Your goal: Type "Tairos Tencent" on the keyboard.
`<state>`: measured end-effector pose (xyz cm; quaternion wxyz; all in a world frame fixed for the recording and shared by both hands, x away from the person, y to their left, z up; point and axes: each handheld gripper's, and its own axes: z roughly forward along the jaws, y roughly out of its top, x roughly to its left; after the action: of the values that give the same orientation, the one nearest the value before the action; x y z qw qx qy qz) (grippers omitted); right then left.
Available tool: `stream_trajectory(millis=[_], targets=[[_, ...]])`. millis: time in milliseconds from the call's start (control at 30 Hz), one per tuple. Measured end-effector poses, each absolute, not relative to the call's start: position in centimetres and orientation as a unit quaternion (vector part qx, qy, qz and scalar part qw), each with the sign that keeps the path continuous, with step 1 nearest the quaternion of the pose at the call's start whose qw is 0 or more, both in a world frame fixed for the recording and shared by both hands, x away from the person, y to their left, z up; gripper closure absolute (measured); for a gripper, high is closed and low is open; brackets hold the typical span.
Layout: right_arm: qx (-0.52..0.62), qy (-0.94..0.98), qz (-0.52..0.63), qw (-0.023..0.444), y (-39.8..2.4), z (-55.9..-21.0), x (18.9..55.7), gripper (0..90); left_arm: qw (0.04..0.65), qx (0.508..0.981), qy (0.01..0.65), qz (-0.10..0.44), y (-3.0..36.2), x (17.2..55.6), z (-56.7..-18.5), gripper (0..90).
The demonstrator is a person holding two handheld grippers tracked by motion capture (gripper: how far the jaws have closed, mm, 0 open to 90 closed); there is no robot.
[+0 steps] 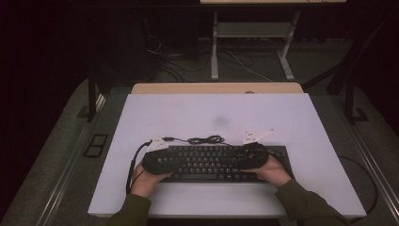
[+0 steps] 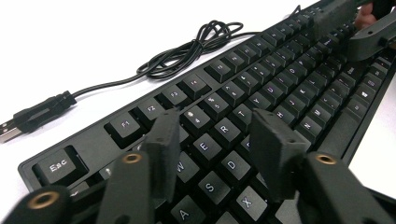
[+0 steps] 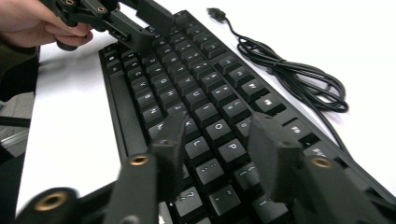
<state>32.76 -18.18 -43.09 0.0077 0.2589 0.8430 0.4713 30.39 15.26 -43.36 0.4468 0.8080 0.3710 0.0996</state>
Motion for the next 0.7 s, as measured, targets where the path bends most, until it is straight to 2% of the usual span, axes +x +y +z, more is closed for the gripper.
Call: stream_trajectory(millis=[333,700], targets=[[0.234,0.853,0.466,-0.007,-17.0,-43.2,32.9,76.3,0.447,0.806,0.375,0.102,15.6,29.9,-43.4,36.2],[0.214,0.861,0.462,-0.019,-15.7,-43.2,33.0,88.4,0.445,0.801,0.383,0.116,15.9,29.3,-43.5,21.9]])
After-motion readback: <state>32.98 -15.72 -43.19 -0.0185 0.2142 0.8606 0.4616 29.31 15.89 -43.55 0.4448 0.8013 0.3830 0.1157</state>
